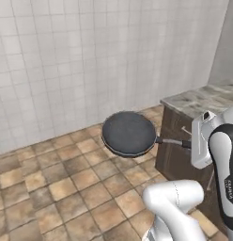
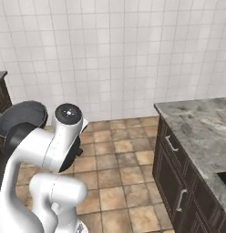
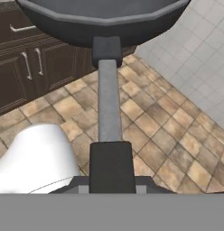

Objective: Move the pot and pan from the stove into the sink.

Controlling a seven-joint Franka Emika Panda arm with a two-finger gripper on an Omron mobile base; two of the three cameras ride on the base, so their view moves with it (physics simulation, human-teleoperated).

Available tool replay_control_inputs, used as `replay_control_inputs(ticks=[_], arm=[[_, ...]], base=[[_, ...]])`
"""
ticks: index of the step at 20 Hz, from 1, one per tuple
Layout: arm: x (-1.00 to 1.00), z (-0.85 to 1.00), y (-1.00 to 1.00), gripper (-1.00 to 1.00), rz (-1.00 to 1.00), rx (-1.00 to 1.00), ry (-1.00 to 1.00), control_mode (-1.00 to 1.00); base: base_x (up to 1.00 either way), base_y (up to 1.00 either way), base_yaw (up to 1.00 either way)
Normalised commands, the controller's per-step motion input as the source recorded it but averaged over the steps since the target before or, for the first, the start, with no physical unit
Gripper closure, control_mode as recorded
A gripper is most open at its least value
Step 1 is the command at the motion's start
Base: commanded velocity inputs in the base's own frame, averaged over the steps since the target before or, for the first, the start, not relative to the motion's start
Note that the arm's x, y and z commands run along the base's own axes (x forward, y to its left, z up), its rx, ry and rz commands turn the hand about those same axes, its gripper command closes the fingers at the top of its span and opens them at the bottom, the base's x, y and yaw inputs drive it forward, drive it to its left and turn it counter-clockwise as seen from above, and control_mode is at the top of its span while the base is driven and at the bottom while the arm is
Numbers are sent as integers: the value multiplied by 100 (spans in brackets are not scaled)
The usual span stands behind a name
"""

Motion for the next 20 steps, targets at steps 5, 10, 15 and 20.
replay_control_inputs(ticks=[5,10,15,20], arm=[[0,0,0,100,0,0,0,100],[0,0,0,100,0,0,0,100],[0,0,0,100,0,0,0,100],[0,0,0,100,0,0,0,100]], base=[[0,-6,-50],[0,-7,-50],[0,-8,-50],[0,-8,-50]])
